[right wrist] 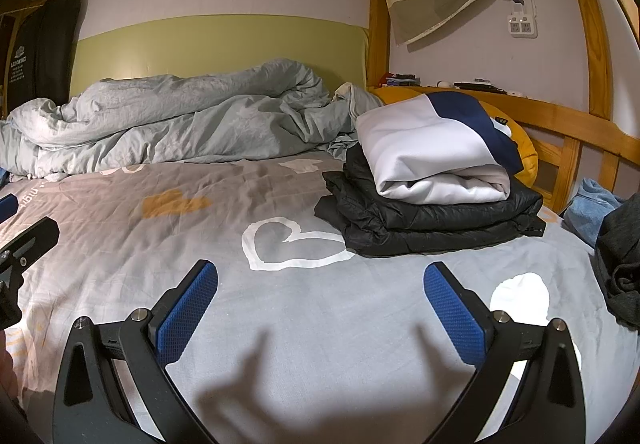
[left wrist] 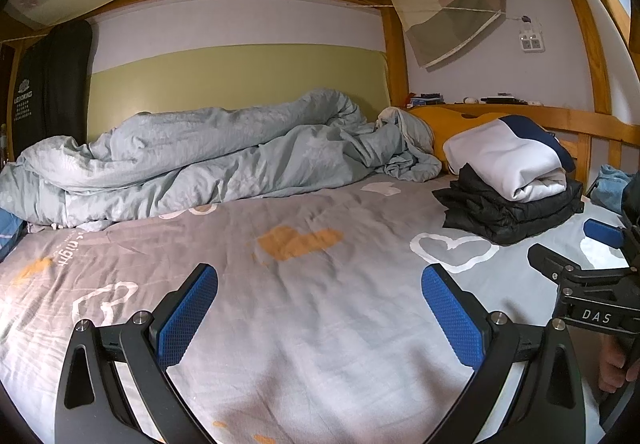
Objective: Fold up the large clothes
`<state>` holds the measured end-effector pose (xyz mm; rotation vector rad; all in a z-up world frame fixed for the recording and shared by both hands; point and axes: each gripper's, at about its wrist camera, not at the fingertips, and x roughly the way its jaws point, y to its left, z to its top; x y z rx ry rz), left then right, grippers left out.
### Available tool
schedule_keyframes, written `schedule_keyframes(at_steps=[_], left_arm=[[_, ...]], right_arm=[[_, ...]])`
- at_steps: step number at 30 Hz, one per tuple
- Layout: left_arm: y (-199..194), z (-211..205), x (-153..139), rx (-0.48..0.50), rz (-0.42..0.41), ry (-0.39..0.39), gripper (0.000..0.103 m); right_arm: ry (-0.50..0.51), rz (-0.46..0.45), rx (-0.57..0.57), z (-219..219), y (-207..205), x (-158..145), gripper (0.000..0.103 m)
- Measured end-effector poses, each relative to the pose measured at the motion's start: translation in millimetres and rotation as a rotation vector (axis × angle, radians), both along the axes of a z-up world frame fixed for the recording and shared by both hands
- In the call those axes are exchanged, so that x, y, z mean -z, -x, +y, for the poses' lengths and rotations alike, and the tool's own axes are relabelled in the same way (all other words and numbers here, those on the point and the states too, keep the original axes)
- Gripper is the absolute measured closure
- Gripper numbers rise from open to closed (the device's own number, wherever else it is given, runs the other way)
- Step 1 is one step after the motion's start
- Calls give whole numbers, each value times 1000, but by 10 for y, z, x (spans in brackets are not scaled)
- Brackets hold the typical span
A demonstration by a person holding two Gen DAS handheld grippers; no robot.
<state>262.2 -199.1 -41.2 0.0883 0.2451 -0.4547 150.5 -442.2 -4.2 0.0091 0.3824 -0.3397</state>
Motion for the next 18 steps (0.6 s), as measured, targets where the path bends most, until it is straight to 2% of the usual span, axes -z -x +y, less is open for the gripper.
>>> schedule_keyframes(at_steps=[18], left_arm=[[-56, 29, 11, -5, 15, 3, 0]], right_arm=[[-1, -5, -4, 5, 6, -8, 1]])
